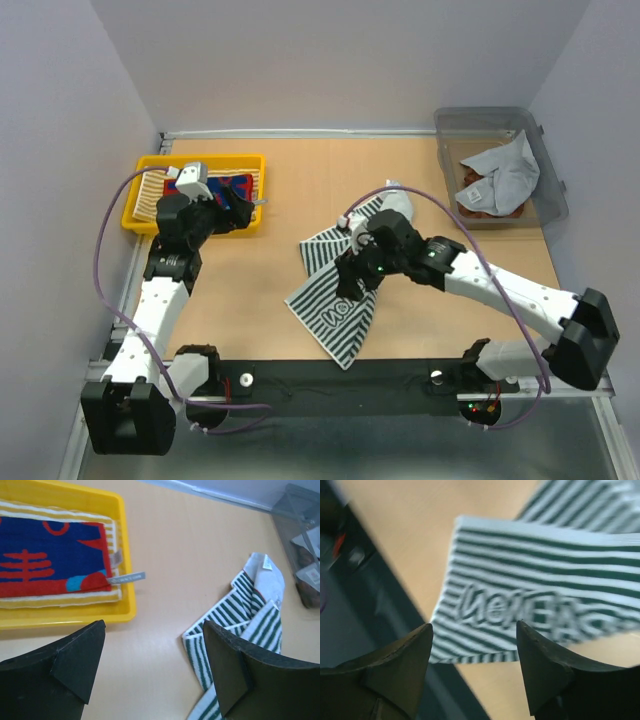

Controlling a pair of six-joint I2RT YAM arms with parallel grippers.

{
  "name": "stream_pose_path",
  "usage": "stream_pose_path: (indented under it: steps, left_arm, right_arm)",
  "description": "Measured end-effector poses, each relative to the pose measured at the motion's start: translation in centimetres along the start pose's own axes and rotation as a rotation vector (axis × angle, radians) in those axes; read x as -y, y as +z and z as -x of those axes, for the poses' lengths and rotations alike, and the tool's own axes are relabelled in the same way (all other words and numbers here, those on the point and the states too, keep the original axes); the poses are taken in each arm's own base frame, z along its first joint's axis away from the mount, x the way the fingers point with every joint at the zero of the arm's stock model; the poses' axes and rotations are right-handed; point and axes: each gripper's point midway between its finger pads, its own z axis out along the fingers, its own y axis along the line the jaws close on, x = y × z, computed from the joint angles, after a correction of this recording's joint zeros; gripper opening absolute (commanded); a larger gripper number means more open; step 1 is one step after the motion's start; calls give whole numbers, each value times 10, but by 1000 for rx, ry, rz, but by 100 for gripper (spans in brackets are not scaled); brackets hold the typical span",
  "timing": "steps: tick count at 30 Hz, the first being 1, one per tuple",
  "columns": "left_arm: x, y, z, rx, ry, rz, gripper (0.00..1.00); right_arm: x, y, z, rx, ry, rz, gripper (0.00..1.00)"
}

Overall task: Fold and stack the towels
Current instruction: Move the towel to the center of the board, then flatten out the crumpled towel

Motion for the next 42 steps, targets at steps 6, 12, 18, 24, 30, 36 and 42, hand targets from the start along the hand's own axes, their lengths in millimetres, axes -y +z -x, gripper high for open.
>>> stream_pose_path:
  steps: [6,12,18,24,30,36,42]
  left_arm:
    - [57,4,-36,-110,0,-137,88]
    - [96,0,-97,-271,-9,-196,88]
    - [94,-7,-176,-480,-19,-104,87]
    - [69,-13,-224,-598,-39,38,87]
    - [48,-18,-250,-660,-40,126,85]
    - [52,-13,-252,-653,-30,115,84]
    - [60,-13,-255,-657,-19,88,84]
  right_arm:
    - [90,-67,58,268,125,-450,74]
    - [210,-113,43,326,439,-792,70]
    - [258,-105,22,304,582,-830,66]
    - [263,-63,30,244,501,-660,70]
    - [267,-30,32,173,399,-525,71]
    - [266,-16,30,129,279,-445,71]
    - [265,-6,33,102,146,-373,72]
